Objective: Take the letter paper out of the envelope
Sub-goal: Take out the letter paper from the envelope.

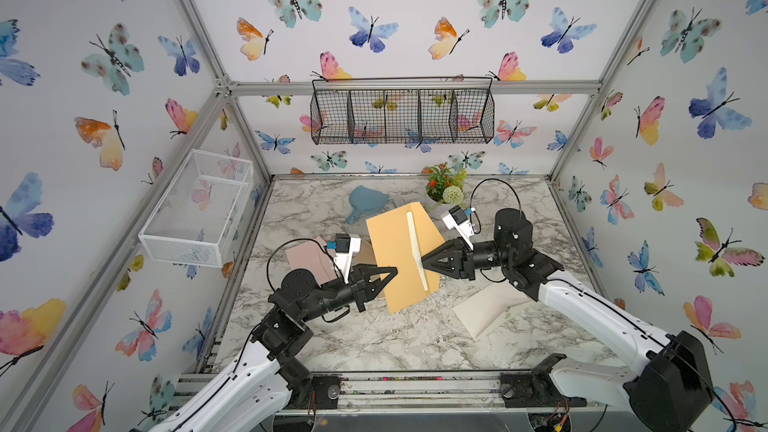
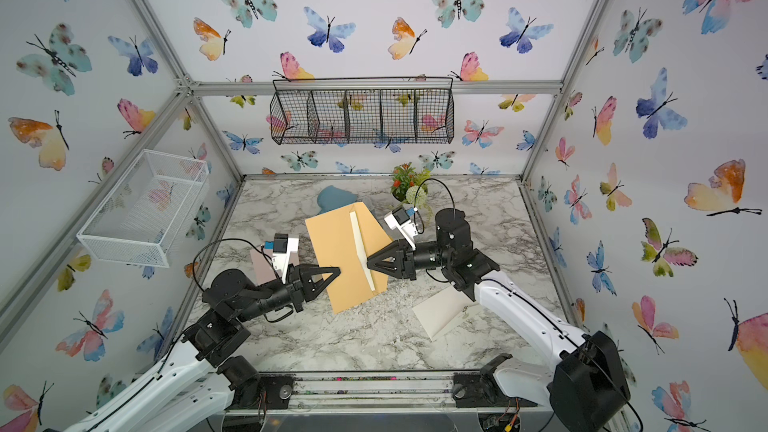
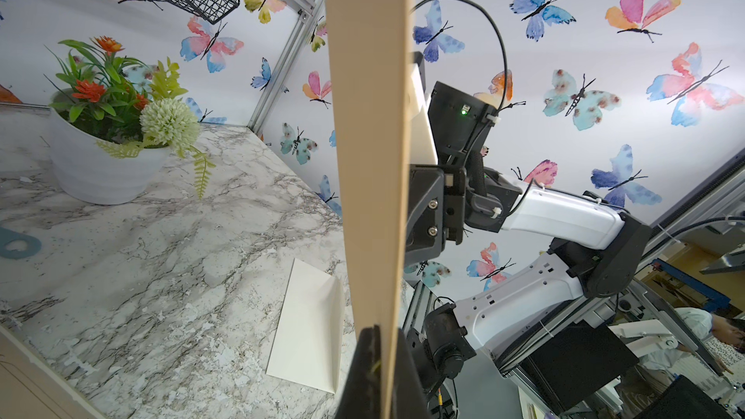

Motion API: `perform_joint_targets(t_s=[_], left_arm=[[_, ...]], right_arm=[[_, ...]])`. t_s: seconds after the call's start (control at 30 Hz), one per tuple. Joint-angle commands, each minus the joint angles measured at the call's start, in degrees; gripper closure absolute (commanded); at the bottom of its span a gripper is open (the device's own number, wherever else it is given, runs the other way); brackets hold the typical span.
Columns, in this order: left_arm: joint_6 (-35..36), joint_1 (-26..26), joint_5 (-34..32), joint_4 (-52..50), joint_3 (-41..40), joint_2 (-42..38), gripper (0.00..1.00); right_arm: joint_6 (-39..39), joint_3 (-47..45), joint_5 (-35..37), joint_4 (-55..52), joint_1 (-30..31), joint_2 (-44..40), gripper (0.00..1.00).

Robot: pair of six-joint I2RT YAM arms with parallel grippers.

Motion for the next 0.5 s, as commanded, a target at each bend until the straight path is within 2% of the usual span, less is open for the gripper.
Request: perform_joint_targets(t_s=[0.0, 0.17, 0.27, 0.47], left_arm=[[-0.6, -0.1, 2.3, 3.7, -0.2, 0.3, 1.0], [-1.5, -0.1, 3.2, 6.0, -0.9, 1.5, 1.0], [-0.9, -0.1, 2.9, 4.9, -0.5, 1.1, 1.0], [0.2, -0.1, 2.5, 2.4, 0.9, 0.3, 1.0]], right_arm=[[0.9, -0.4, -1.6, 2.2, 0.1, 1.1, 0.74], [-0.8, 0.3, -0.9, 0.2, 0.3, 1.5, 0.74], [-4.2, 1.4, 1.7, -5.3, 0.3, 0.8, 0.74], [-5.1, 1.0, 4.9, -6.2, 0.2, 0.4, 0.74]])
